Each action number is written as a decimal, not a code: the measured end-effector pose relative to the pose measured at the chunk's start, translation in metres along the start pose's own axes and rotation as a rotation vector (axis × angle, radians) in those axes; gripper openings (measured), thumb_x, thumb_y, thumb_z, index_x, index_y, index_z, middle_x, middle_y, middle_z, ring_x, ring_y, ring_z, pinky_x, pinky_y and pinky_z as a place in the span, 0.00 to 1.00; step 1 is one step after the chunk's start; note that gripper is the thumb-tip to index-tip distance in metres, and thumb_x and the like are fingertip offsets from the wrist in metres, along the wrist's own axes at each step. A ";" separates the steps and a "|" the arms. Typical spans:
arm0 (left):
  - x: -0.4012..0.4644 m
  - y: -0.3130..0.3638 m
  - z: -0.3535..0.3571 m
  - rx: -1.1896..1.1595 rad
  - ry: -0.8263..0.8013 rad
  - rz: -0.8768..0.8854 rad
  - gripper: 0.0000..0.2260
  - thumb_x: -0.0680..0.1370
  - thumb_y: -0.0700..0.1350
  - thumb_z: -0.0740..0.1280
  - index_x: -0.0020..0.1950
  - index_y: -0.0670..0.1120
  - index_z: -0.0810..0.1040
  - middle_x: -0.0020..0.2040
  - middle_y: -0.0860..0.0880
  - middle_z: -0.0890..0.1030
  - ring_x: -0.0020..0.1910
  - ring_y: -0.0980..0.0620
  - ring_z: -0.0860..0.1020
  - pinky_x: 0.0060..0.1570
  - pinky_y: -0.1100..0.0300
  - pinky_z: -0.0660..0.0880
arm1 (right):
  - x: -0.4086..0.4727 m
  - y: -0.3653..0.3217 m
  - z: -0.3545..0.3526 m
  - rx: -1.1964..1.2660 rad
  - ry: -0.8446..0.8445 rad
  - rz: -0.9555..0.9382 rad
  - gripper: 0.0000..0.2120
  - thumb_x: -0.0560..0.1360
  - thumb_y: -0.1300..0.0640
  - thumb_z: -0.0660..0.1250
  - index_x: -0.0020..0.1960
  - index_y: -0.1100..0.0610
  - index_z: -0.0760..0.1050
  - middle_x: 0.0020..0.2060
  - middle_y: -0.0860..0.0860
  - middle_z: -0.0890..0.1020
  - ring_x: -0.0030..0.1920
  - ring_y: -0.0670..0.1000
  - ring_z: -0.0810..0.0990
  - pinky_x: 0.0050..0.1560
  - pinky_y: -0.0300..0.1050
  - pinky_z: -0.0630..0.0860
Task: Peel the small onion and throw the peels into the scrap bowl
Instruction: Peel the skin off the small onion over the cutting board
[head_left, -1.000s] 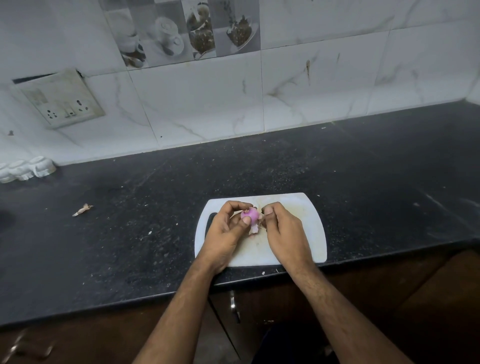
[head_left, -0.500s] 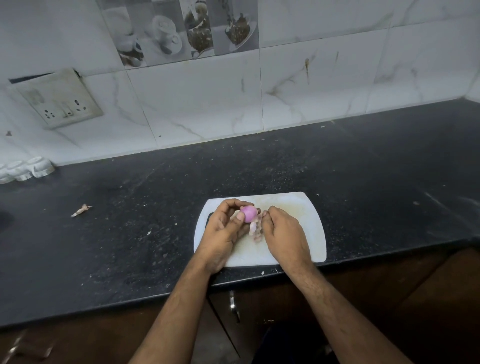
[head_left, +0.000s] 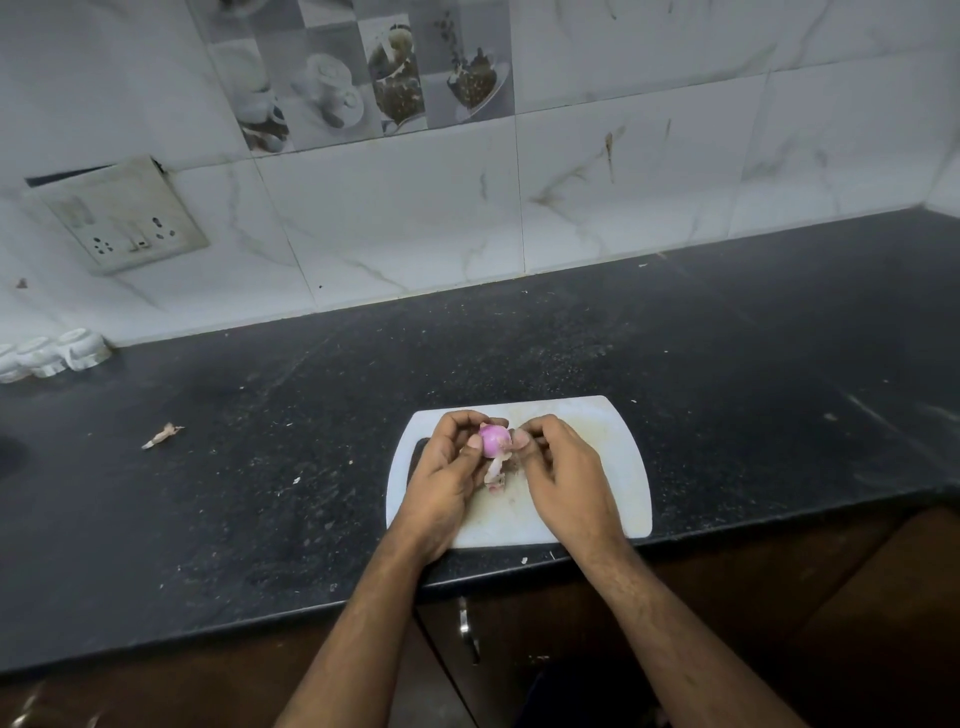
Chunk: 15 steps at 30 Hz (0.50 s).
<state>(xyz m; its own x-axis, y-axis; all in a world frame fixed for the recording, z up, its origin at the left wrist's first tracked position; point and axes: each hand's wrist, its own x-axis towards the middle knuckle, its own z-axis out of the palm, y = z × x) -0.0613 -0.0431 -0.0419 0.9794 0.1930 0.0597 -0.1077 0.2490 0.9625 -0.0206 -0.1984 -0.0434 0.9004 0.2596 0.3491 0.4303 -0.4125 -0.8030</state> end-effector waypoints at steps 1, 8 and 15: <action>0.000 0.000 0.000 0.024 -0.019 0.001 0.09 0.87 0.37 0.59 0.64 0.43 0.76 0.60 0.45 0.85 0.58 0.46 0.83 0.51 0.55 0.82 | 0.000 0.000 -0.001 0.020 -0.015 0.006 0.12 0.81 0.40 0.63 0.55 0.47 0.76 0.47 0.40 0.82 0.47 0.40 0.81 0.47 0.45 0.81; -0.001 -0.001 0.001 0.136 -0.079 -0.006 0.14 0.84 0.47 0.67 0.67 0.43 0.76 0.58 0.41 0.83 0.51 0.51 0.83 0.54 0.53 0.80 | -0.003 -0.003 -0.004 0.097 -0.041 0.002 0.09 0.79 0.49 0.71 0.58 0.46 0.80 0.47 0.37 0.84 0.45 0.39 0.81 0.48 0.43 0.82; -0.003 0.000 -0.001 0.064 -0.035 0.050 0.18 0.80 0.44 0.71 0.66 0.38 0.75 0.62 0.43 0.84 0.59 0.47 0.83 0.61 0.53 0.81 | -0.004 0.000 -0.003 0.105 -0.007 -0.050 0.08 0.83 0.55 0.63 0.57 0.47 0.80 0.49 0.38 0.84 0.50 0.40 0.82 0.51 0.45 0.81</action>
<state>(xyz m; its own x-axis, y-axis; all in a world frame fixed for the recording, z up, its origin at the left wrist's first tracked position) -0.0648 -0.0428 -0.0421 0.9786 0.1698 0.1159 -0.1462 0.1783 0.9731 -0.0238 -0.2017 -0.0435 0.8773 0.2840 0.3869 0.4652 -0.3050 -0.8310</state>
